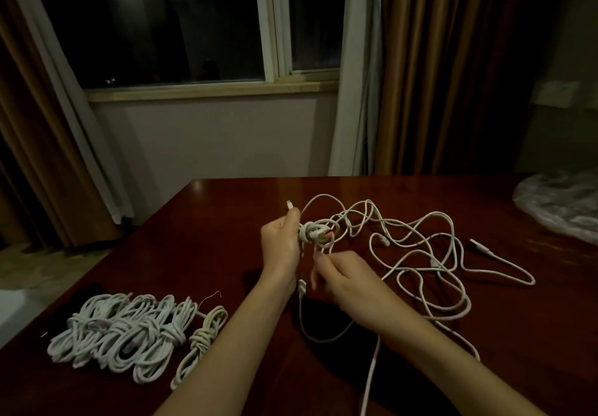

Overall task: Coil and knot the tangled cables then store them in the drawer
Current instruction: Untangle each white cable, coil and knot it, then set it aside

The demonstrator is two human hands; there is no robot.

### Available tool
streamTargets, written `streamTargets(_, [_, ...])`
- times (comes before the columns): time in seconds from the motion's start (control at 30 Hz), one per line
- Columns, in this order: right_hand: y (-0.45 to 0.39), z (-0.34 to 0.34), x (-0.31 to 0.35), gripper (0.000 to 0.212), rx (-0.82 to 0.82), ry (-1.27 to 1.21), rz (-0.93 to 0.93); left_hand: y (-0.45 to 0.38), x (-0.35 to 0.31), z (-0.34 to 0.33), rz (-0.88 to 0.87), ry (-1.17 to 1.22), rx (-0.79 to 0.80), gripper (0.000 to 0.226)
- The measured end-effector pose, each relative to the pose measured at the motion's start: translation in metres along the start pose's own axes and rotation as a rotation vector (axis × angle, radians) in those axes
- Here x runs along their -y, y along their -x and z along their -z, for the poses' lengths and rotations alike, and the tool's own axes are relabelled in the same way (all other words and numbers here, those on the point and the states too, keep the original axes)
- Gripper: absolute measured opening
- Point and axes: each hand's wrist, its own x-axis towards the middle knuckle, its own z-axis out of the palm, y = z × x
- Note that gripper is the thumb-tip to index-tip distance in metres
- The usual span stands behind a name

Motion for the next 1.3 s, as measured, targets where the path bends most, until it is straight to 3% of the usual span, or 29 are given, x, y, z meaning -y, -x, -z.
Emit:
streamTargets(0.13, [0.002,-0.007,0.003,0.043,0.071,0.203,0.057,0.003,0.002,0.001,-0.279,-0.306,-0.016,0.059])
streamTargets(0.23, [0.005,0.002,0.008,0.036,0.087,0.201,0.072,0.001,0.011,0.004,-0.439,-0.479,0.02,0.059])
streamTargets(0.5, [-0.008,0.036,-0.007,0.034,-0.242,0.121,0.123,0.003,0.015,0.0,-0.6,-0.473,0.231,0.052])
streamTargets(0.63, [-0.008,0.04,-0.013,0.026,-0.248,-0.133,0.047,0.006,0.011,-0.003,-0.502,-0.33,0.269,0.053])
streamTargets(0.9, [-0.009,0.025,-0.015,0.018,-0.024,-0.794,-0.248,0.009,0.006,-0.002,-0.453,-0.187,0.246,0.057])
streamTargets(0.97, [-0.011,0.023,-0.019,0.017,-0.091,-0.723,-0.182,0.008,0.007,-0.002,-0.396,-0.182,0.239,0.046])
streamTargets(1.07, [-0.01,0.027,-0.025,0.015,-0.281,-0.298,0.016,0.013,0.008,-0.007,-0.148,-0.152,0.241,0.03])
streamTargets(1.17, [-0.009,0.031,-0.033,0.01,-0.427,0.0,0.161,0.013,0.007,-0.008,0.079,-0.065,0.353,0.03])
streamTargets(1.3, [-0.012,0.031,-0.04,0.013,-0.507,0.158,0.232,0.01,0.006,-0.007,0.153,0.028,0.421,0.033])
